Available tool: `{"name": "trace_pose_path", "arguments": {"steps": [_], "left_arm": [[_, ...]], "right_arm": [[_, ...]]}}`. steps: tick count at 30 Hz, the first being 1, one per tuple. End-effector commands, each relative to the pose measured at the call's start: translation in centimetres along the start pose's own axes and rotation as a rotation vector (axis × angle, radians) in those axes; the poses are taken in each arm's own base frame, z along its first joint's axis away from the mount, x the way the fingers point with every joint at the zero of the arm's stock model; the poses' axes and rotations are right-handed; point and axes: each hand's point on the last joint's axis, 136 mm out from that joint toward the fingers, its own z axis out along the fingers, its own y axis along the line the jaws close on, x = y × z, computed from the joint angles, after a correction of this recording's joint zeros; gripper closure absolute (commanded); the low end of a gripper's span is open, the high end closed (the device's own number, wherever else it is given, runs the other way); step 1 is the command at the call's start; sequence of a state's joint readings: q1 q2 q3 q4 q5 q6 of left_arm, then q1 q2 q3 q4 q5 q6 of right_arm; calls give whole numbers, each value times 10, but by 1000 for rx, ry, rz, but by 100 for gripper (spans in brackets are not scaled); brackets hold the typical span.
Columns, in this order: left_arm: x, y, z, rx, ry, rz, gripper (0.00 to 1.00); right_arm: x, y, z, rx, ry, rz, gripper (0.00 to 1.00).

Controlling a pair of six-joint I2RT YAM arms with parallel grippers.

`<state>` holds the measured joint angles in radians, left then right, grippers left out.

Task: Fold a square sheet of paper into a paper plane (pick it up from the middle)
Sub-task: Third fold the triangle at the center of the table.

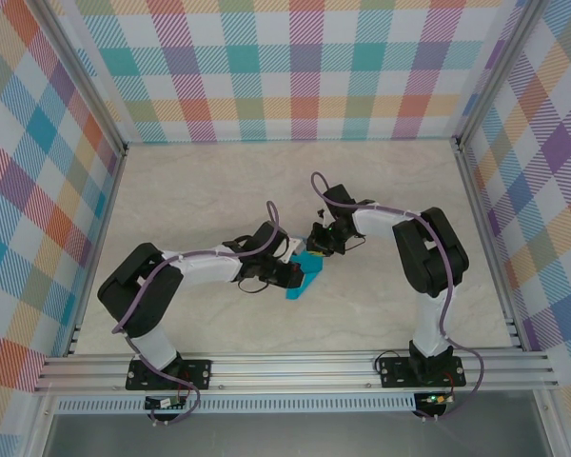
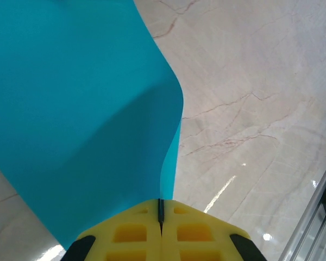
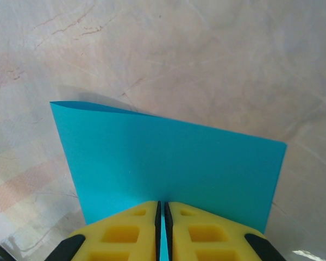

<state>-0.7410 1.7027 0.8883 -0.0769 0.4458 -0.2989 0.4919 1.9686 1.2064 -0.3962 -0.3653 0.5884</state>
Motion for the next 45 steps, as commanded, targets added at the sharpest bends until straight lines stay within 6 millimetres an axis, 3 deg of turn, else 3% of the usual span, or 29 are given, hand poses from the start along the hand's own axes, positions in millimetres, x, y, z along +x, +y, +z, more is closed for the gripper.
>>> {"name": "trace_pose_path", "arguments": {"steps": [1,14,21,45], "left_arm": [[-12,0,-4,19,-9,-1,100],[-13,26,1,-48,15,-28,100],[-20,30,1,-63,-5,-24,100],[-17,42,8,-108,24,-25,99]], "right_arm": [[11,-17,11,73,48,-11,86],[11,-14,10,59,50,-11,85],[12,-13,8,56,50,-7,84],[15,-16,11,56,55,6,84]]}}
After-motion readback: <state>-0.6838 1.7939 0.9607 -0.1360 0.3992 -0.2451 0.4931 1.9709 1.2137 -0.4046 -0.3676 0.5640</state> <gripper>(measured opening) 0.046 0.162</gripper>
